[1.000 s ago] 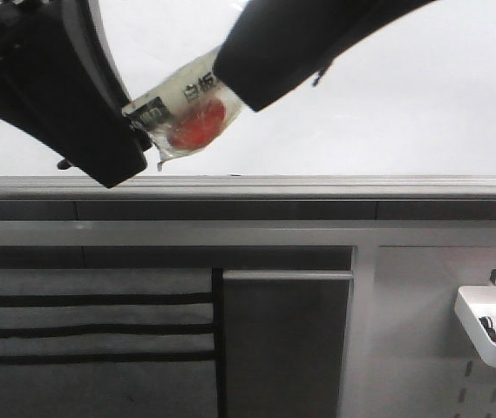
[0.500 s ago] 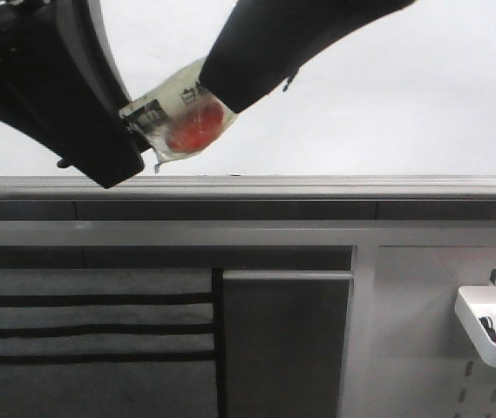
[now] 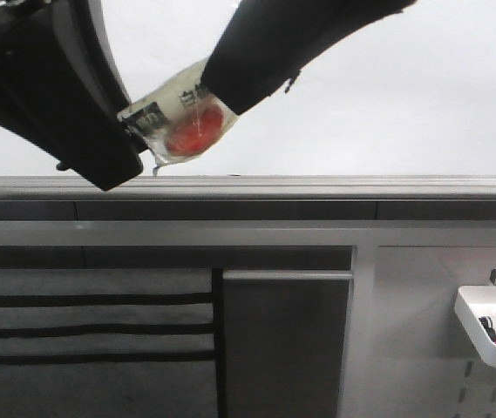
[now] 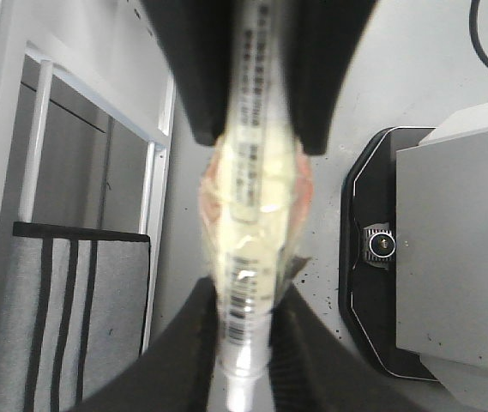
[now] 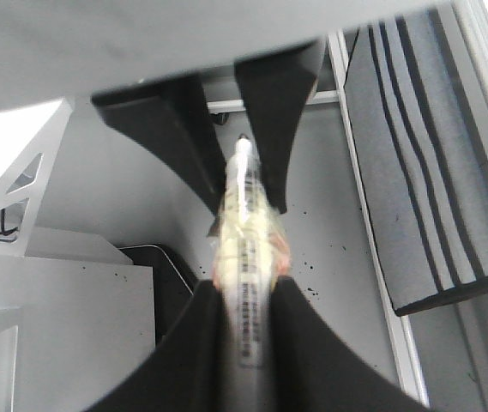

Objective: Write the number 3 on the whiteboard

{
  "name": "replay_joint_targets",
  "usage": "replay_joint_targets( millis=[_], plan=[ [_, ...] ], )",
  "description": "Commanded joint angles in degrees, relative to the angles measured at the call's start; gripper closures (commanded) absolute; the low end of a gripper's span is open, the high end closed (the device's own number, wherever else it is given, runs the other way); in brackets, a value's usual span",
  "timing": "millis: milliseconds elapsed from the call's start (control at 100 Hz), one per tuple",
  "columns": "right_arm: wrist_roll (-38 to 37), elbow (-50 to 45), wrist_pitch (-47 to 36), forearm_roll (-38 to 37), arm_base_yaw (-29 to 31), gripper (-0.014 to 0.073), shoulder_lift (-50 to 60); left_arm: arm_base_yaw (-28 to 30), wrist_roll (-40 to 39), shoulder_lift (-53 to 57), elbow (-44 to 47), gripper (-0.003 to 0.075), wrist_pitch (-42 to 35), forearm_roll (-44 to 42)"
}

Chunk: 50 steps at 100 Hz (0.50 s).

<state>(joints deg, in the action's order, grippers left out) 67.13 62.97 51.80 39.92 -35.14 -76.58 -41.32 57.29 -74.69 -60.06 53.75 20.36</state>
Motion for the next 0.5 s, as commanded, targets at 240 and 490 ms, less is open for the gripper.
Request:
replay_joint_targets(
  millis=[240,490],
  plan=[
    [0.22,1.91,-2.17,1.78,-0.11,0.0623,2.5,-0.23,-2.92,2.85,-4.47,0.017,-2.27,-1.38],
    [-22.01,1.91,-4.68,-17.85,1.3,0.0623,10.7,7.2,-14.74,10.35,-5.82,0.0232,0.46,-5.51]
  ],
)
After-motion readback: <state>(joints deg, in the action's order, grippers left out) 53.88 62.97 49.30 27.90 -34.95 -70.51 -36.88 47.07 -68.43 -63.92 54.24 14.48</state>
